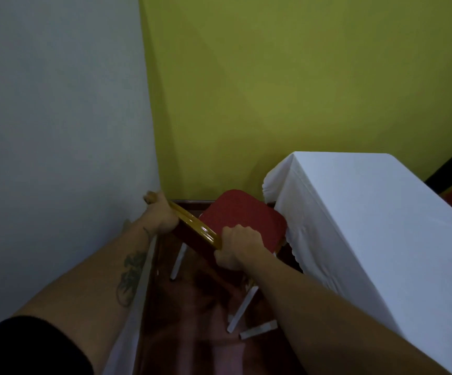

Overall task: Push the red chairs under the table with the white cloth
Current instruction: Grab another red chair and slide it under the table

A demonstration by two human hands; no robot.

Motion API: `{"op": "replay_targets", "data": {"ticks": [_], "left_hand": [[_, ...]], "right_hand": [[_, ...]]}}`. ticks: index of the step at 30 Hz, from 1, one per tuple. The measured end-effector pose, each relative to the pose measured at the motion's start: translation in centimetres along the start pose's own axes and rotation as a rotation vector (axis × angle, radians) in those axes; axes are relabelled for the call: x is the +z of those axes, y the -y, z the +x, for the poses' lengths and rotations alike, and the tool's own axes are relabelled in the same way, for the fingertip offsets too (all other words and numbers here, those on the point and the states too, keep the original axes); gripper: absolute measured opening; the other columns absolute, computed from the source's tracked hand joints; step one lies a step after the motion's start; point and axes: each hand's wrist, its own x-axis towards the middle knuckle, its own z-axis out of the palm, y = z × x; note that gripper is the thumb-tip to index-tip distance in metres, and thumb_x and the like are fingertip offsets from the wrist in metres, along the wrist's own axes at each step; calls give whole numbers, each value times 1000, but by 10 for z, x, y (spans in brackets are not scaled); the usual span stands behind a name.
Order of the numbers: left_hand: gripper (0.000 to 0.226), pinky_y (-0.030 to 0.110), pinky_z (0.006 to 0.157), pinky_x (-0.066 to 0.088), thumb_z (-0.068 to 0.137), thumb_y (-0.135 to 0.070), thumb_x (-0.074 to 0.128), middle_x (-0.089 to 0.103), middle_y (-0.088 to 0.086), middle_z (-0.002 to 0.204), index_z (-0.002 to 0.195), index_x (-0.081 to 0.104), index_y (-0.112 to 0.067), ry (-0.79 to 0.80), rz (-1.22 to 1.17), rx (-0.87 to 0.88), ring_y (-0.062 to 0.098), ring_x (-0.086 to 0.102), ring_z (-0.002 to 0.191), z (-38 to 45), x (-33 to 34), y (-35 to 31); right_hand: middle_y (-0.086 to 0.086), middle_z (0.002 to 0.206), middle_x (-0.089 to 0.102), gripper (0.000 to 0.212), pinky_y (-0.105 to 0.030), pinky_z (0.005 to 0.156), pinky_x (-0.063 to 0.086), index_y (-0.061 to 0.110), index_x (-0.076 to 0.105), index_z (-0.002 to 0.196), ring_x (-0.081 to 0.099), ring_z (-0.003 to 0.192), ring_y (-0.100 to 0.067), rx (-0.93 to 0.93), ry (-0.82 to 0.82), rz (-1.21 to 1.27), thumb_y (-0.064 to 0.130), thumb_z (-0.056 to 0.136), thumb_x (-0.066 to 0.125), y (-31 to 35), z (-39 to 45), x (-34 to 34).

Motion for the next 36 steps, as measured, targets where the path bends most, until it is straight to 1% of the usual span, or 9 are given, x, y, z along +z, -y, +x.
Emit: {"op": "replay_targets", "data": {"ticks": [3,6,8,11,15,19,23,29,36], "left_hand": [[62,51,96,52,85,-15,48,53,30,133,142,36,2,-68,-400,-77,45,56,116,-1,-2,2],[37,47,72,58,83,-22,50,65,21,110,113,57,-2,-55,-732,-168,32,64,91,-18,12,-8],[49,35,63,50,76,-27,63,63,12,101,116,53,-1,-43,-702,-168,26,61,82,-30,26,-16],[88,36,70,51,70,-20,72,50,13,109,138,23,5,-100,-594,-182,29,58,91,-25,37,-20],[93,45,86,57,68,-14,71,49,19,123,140,16,6,-76,-593,-196,33,60,105,-13,30,-22],[76,40,62,60,67,-14,70,61,22,117,133,39,9,19,-564,-118,33,67,93,0,17,-5],[52,57,88,56,68,-13,69,68,26,108,116,57,6,93,-520,-60,42,68,97,8,1,10],[27,59,101,48,79,-7,68,68,25,91,103,62,6,224,-470,4,38,67,87,17,-8,11],[19,46,84,51,83,-6,68,57,19,83,98,57,-1,349,-378,84,30,56,74,38,-2,-17]], "right_hand": [[-15,129,57,54,-45,88,44,12,52,131,57,116,-37,62,78,103,51,93,51,-6,-4,15],[-18,133,54,56,-47,95,44,10,49,134,54,119,-38,60,97,153,51,96,49,-7,-5,18],[-20,135,54,55,-47,96,44,9,47,134,54,121,-39,42,112,147,50,97,48,-7,-6,16],[-19,132,56,51,-46,91,45,10,49,132,56,118,-39,21,113,139,48,98,49,-6,-8,14],[-17,124,59,41,-42,78,44,9,52,125,60,108,-37,-18,91,116,41,99,51,-1,-10,11],[-17,124,60,40,-40,74,41,7,52,125,61,109,-38,-50,70,134,38,98,52,19,-14,12],[-19,128,59,48,-41,80,47,5,52,128,60,112,-40,-90,102,139,40,95,58,44,-17,8],[-21,135,55,57,-40,82,46,2,48,134,58,117,-40,-72,170,228,40,94,62,59,-15,0],[-23,140,51,67,-46,96,45,1,33,140,52,126,-42,31,175,310,39,93,62,55,-2,-2]]}}
